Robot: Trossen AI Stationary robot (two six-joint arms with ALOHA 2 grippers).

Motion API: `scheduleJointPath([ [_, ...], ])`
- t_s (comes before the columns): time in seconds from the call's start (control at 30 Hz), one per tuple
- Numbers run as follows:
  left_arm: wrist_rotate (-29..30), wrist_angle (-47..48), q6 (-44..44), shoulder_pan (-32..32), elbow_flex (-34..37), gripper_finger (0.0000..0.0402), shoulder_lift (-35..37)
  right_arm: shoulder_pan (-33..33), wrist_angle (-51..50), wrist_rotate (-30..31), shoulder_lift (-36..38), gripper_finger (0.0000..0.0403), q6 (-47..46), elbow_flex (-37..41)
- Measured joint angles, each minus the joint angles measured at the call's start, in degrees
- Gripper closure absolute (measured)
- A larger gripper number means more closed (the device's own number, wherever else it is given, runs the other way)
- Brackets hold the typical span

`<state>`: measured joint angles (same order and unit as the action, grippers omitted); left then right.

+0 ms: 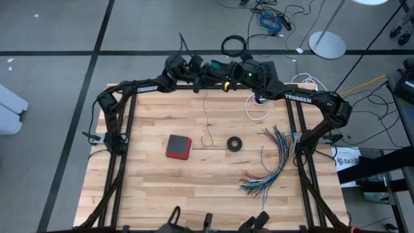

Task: Coiling cords
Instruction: Coil the green wire cable on the spool

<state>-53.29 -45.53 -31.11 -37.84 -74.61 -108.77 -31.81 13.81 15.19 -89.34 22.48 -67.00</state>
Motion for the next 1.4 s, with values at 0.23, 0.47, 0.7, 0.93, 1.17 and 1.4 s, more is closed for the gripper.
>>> scheduleJointPath([
  [0.23, -5.15, 5.85, 0.53, -3.30, -0.13, 0.0290, 2.16, -0.08, -2.83, -1.19, -0.22, 0.0403, 1.77, 0.11],
  [0.47, -6.23, 11.85, 4.60, -4.79, -0.11, 0.0290, 2.12, -0.02, -4.45, -2.67, -0.20, 0.0403, 2.23, 0.11],
  [0.7, -10.24, 12.03, 4.48, -5.27, -0.11, 0.0290, 2.12, 0.04, -5.63, -3.55, -0.20, 0.0403, 2.67, 0.13],
  [0.93, -18.61, 12.23, 2.93, -5.59, -0.11, 0.0290, 2.09, 0.04, -8.32, -5.11, -0.13, 0.0403, 4.54, 0.13],
  [1.17, -21.78, 12.21, 1.50, -7.67, -0.11, 0.0290, 2.05, 0.14, -12.68, -8.09, -0.03, 0.0403, 5.94, 0.13],
  [1.4, -21.29, 12.03, -0.04, -9.01, -0.11, 0.0290, 2.03, 1.19, -16.28, -7.66, -0.02, 0.0403, 7.89, 0.13],
])
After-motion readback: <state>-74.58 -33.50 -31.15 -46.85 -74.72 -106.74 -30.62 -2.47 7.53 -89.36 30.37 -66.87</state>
